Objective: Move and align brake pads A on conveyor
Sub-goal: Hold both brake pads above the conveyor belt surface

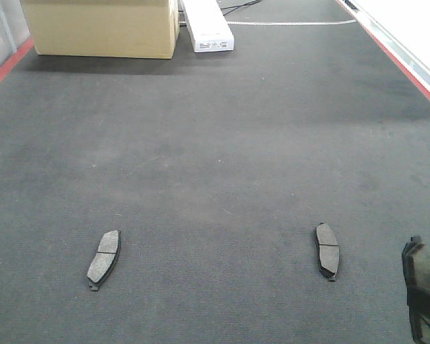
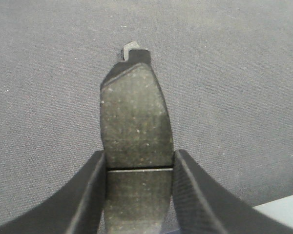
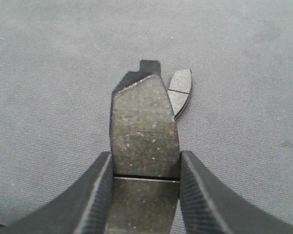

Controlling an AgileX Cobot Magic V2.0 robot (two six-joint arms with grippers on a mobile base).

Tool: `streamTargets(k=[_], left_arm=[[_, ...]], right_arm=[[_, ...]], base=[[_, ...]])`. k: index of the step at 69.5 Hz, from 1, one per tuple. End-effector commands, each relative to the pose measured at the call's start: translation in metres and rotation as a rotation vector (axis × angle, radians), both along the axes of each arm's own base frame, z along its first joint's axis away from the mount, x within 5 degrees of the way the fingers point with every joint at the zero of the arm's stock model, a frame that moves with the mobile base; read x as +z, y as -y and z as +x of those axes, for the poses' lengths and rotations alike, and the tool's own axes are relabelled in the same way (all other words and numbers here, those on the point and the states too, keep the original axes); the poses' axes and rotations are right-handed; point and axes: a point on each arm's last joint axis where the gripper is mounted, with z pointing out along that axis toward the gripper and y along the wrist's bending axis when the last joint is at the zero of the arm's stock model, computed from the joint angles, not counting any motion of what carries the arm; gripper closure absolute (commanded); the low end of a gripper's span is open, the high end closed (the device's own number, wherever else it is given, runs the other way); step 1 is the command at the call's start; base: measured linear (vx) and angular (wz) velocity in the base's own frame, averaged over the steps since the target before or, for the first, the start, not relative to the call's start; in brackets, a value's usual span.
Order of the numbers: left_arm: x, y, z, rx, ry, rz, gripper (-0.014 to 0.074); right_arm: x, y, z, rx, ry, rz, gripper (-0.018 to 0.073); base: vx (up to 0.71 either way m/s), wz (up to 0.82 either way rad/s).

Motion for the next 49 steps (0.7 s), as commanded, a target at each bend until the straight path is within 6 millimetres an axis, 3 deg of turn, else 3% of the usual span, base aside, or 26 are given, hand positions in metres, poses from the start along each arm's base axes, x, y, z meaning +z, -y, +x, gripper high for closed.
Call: streamTargets(k=[1,49], left_arm=[[0.0144,0.0021,0.0044,-0.002,0.095,-0.037,0.0422],[0.0162,0.0023,0.0056,0.000,0.117,-0.043,0.0422]], right_arm=[[0.0157,-0.0018,0.0043,0.015,0.109,0.021,0.0382],[0.0157,-0.0018,0.0043,0.015,0.109,0.021,0.0382]], base=[[0.00,0.00],[0.00,0.00]])
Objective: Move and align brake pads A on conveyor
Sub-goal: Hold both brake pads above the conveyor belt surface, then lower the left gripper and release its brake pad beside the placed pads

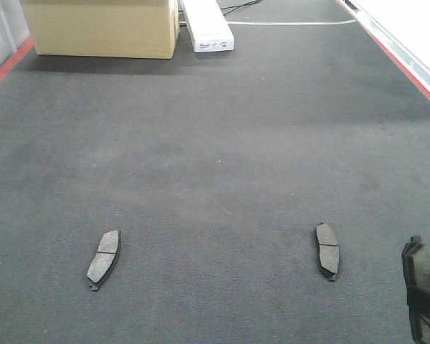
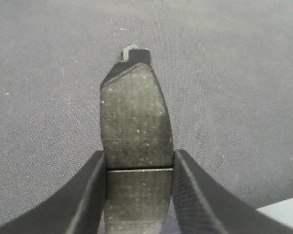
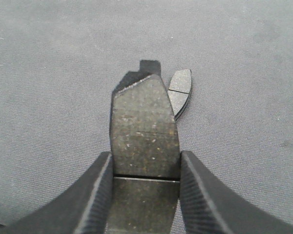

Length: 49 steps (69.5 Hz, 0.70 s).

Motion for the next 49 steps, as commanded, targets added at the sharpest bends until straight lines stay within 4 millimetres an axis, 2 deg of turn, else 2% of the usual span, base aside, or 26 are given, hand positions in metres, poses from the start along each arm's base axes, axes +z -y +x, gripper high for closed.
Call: streamTargets(k=[1,13,26,36,49], left_arm=[[0.015,0.002,0.005,-0.001,0.107,-0.040,0.0422],[0.019,0.006,0.006,-0.001,0.124,-0.120,0.0422],[0.045,0.021,0.017,-0.110,0.152,-0.196,0.0416],[0.066,0.034,0.044,-0.165,0.126,-0.198,0.0402],[0.065,0.063,0.094,-0.245,-0.026,-0.200,0.0379]], right_arm=[[0.016,-0.002,0.004,0.015,0.109,0.021,0.0382],[0.016,-0.002,0.004,0.015,0.109,0.021,0.0382],[0.016,-0.002,0.004,0.015,0.109,0.021,0.0382],[0.016,-0.002,0.004,0.015,0.109,0.021,0.0382],[0.016,-0.002,0.004,0.015,0.109,0.021,0.0382]], base=[[0.00,0.00],[0.00,0.00],[0.00,0.00],[0.00,0.00],[0.00,0.00]])
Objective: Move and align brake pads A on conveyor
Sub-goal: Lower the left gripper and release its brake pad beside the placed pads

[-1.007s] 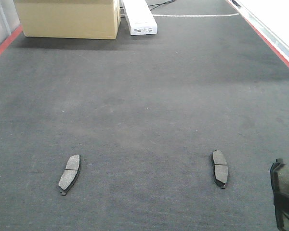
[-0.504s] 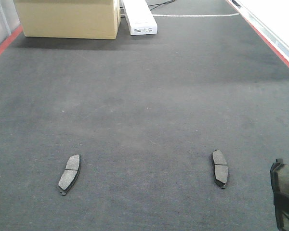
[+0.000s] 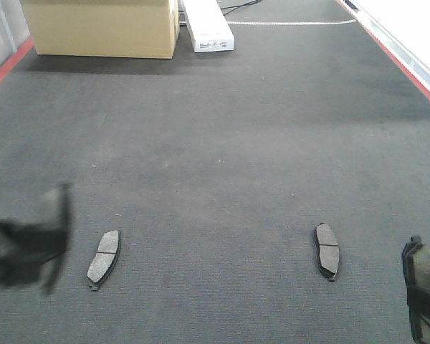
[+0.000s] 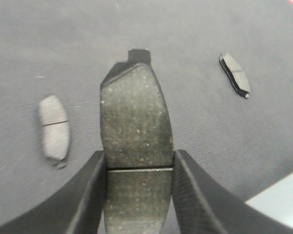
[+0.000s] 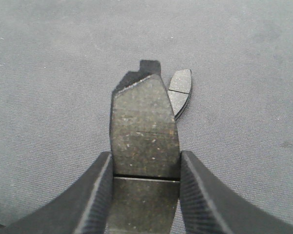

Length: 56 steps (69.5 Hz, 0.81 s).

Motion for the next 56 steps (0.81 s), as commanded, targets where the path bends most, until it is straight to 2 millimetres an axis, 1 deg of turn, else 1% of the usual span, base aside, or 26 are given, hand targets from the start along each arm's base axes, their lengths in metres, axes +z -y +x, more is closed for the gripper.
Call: streamTargets(k=[1,12,19,26,33,44,56], left_arm=[[0.012,0.019,0.025,-0.030,0.014,-0.058,0.0378],[-0.005,0.058,0.059,-0.098,-0.064,-0.040,0.0370],[-0.022,0.084,0.078,-0.102,-0.124,-0.039,0.0369],[-0.036,0.102,0.096,-0.079,-0.181,-0.026,0.0369],[-0.050,0.112,0.115,-0.013,-0.276,-0.014,0.0368],[-0.065,0.122,0.140,0.098,-0.341,-0.006,0.0365],[-0.083,0.133,0.160,0.121,-0.375,0.011,0.0360]], right_arm=[[0.016,-0.002,0.004,0.014,0.109,0.022,0.0382],[0.016,-0.002,0.004,0.014,0.109,0.022,0.0382],[0.016,-0.002,0.004,0.014,0.109,0.022,0.0382],[0.016,-0.002,0.004,0.014,0.109,0.022,0.0382],[0.016,-0.002,0.004,0.014,0.109,0.022,0.0382],[0.016,-0.002,0.004,0.014,0.109,0.022,0.0382],[0.016,-0.002,0.004,0.014,0.109,0.022,0.0382]], base=[[0.00,0.00],[0.00,0.00],[0.00,0.00],[0.00,0.00],[0.00,0.00],[0.00,0.00],[0.00,0.00]])
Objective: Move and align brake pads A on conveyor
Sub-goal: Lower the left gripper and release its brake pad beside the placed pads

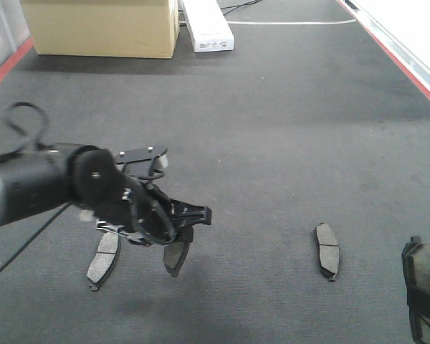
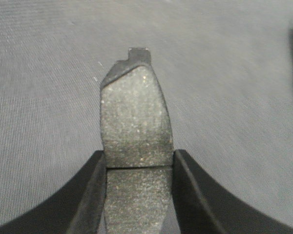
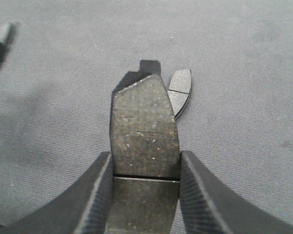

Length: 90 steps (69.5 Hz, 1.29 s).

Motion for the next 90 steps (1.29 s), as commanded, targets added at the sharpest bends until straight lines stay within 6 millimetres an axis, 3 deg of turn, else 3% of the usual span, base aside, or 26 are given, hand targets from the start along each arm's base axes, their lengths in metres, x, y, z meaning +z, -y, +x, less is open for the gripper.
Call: streamTargets(k=[1,15,49,78,90], left_arm=[[0.019,0.008,0.011,0.030,0.074,-0.063,0.0360],[-0.006,0.013,0.021,0.069,0.003,-0.043,0.0351],[-0.021,0.014,0.028,0.080,-0.001,-0.031,0.0325],[-0.018,0.013,0.026,0.075,-0.008,-0.026,0.0136],[0.012,0.002,0.022,0.020,0.105,0.026,0.0130]], right_arm=[[0.016,-0.002,0.004,0.014,0.109,0.022,0.0382],[0.016,-0.002,0.004,0.014,0.109,0.022,0.0382],[0.016,-0.002,0.004,0.014,0.109,0.022,0.0382],[0.016,-0.002,0.004,0.014,0.109,0.022,0.0382],[0.016,-0.002,0.004,0.014,0.109,0.022,0.0382]], base=[[0.00,0.00],[0.00,0.00],[0.00,0.00],[0.00,0.00],[0.00,0.00]])
